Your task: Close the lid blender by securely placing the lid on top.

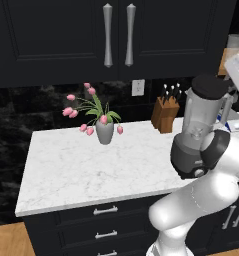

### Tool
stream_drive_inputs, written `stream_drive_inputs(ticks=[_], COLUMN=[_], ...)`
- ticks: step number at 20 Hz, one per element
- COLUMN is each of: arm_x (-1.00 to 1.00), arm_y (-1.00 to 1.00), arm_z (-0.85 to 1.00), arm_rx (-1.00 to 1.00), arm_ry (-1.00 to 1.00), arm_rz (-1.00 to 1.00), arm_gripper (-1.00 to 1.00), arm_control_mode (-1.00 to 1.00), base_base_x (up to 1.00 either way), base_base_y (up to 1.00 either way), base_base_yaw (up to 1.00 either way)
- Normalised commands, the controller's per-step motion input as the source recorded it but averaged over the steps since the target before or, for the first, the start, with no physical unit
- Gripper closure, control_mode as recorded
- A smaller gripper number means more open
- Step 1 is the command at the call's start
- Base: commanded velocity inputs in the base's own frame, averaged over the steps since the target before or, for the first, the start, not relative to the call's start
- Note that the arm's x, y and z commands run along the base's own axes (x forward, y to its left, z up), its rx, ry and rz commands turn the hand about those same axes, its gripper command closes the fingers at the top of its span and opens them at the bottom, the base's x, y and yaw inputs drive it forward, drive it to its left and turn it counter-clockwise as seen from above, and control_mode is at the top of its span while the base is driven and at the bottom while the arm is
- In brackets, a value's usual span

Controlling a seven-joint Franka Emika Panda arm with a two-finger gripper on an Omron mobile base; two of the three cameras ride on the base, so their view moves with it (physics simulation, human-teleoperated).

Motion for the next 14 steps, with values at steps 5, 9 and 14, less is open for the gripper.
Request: stream_drive_inputs(ticks=[5, 9, 14], arm_x=[-0.01, -0.01, 0.02], arm_y=[0.17, 0.26, 0.06], arm_z=[0.0, 0.13, 0.1], arm_rx=[0.0, 0.0, 0.0], arm_ry=[0.04, 0.07, 0.06], arm_rz=[0.04, 0.08, 0.02], arm_gripper=[1.0, 1.0, 1.0], arm_control_mode=[-1.0, -1.0, -1.0], base_base_x=[0.0, 0.0, 0.0], base_base_y=[0.0, 0.0, 0.0], base_base_yaw=[0.0, 0.0, 0.0])
